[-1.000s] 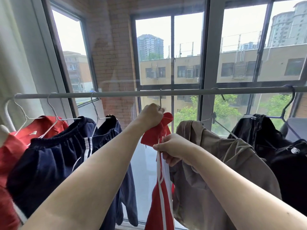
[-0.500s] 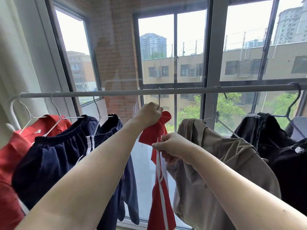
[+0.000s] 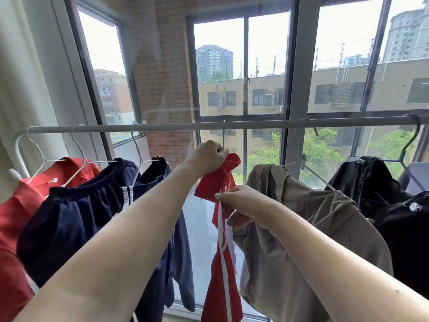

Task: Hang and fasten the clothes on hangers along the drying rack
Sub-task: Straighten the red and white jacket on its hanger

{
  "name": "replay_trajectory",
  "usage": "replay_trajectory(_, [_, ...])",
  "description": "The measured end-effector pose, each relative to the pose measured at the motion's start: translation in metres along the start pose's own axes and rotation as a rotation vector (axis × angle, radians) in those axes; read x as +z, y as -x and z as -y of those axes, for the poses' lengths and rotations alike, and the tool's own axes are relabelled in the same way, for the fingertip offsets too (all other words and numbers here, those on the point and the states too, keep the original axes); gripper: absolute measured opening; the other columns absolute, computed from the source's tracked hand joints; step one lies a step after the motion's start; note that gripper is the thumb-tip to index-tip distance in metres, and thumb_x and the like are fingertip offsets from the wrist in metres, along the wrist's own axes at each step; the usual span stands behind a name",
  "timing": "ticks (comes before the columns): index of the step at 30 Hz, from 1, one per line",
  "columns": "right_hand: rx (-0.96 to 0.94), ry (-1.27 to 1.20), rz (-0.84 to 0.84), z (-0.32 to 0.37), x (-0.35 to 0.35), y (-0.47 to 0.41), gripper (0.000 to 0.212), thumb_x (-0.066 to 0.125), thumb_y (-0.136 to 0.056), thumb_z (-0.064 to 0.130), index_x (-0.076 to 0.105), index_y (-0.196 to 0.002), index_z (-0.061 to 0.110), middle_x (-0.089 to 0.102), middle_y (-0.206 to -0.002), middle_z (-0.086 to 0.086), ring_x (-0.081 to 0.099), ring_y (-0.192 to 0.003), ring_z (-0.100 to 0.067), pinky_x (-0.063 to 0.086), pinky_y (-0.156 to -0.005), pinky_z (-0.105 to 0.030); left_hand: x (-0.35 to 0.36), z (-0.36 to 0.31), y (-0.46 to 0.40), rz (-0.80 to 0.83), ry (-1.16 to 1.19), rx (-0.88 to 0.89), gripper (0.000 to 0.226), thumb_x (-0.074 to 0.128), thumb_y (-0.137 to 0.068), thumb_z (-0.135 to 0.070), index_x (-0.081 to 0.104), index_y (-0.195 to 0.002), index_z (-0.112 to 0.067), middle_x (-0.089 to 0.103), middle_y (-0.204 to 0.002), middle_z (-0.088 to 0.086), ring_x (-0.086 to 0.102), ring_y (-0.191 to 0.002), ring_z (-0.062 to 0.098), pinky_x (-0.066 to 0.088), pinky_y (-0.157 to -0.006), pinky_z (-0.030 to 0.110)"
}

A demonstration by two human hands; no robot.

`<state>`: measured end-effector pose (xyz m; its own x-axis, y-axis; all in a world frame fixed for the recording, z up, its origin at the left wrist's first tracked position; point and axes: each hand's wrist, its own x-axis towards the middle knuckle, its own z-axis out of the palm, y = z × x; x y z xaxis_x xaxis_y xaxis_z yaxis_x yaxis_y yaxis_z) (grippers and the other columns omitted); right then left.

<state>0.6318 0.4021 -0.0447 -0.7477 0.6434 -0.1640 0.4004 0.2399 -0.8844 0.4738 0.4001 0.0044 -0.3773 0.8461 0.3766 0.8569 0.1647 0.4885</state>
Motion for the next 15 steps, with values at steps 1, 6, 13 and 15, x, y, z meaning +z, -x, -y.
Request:
replay_trajectory(1, [-0.001, 0.003, -0.002, 0.0004, 0.0006, 0.0000, 0.033, 0.058, -0.095, 0.039, 0.064, -0.100, 0.007, 0.070, -0.082, -0.010, 0.066, -0.057, -0.019, 0.062, -0.073, -0.039, -0.0001, 0.0006, 0.0005, 0.001, 0.000, -0.001, 0.033, 0.050, -0.102, -0.036, 0.065, -0.085, -0.012, 0.063, -0.075, 0.004, 0.061, -0.066, 0.019, 0.046, -0.059, 0.027])
replay_trajectory(6, [-0.007, -0.001, -0.029, 0.0012, -0.0018, 0.0019, 0.035, 0.055, -0.096, 0.041, 0.063, -0.088, 0.008, 0.063, -0.069, -0.007, 0.060, -0.051, -0.019, 0.059, -0.068, -0.036, 0.0003, -0.0002, 0.0036, 0.004, -0.005, 0.001, 0.032, 0.050, -0.102, -0.036, 0.063, -0.085, -0.012, 0.063, -0.076, 0.002, 0.061, -0.068, 0.019, 0.046, -0.061, 0.027])
replay_trajectory(13, [-0.017, 0.014, -0.047, -0.0002, -0.0073, 0.0048, 0.037, 0.053, -0.096, 0.042, 0.063, -0.091, 0.007, 0.064, -0.075, -0.009, 0.060, -0.054, -0.020, 0.058, -0.064, -0.033, 0.0011, -0.0033, 0.0066, 0.000, 0.001, -0.005, 0.031, 0.050, -0.101, -0.034, 0.069, -0.101, -0.010, 0.068, -0.089, 0.008, 0.065, -0.078, 0.022, 0.054, -0.070, 0.033])
replay_trajectory(15, [-0.015, 0.022, -0.054, -0.0002, -0.0074, 0.0060, 0.037, 0.053, -0.096, 0.042, 0.062, -0.091, 0.007, 0.064, -0.076, -0.010, 0.061, -0.056, -0.020, 0.058, -0.064, -0.033, 0.0006, -0.0053, 0.0075, -0.002, -0.014, -0.009, 0.029, 0.050, -0.102, -0.034, 0.065, -0.090, -0.012, 0.065, -0.082, 0.005, 0.061, -0.069, 0.018, 0.048, -0.062, 0.029])
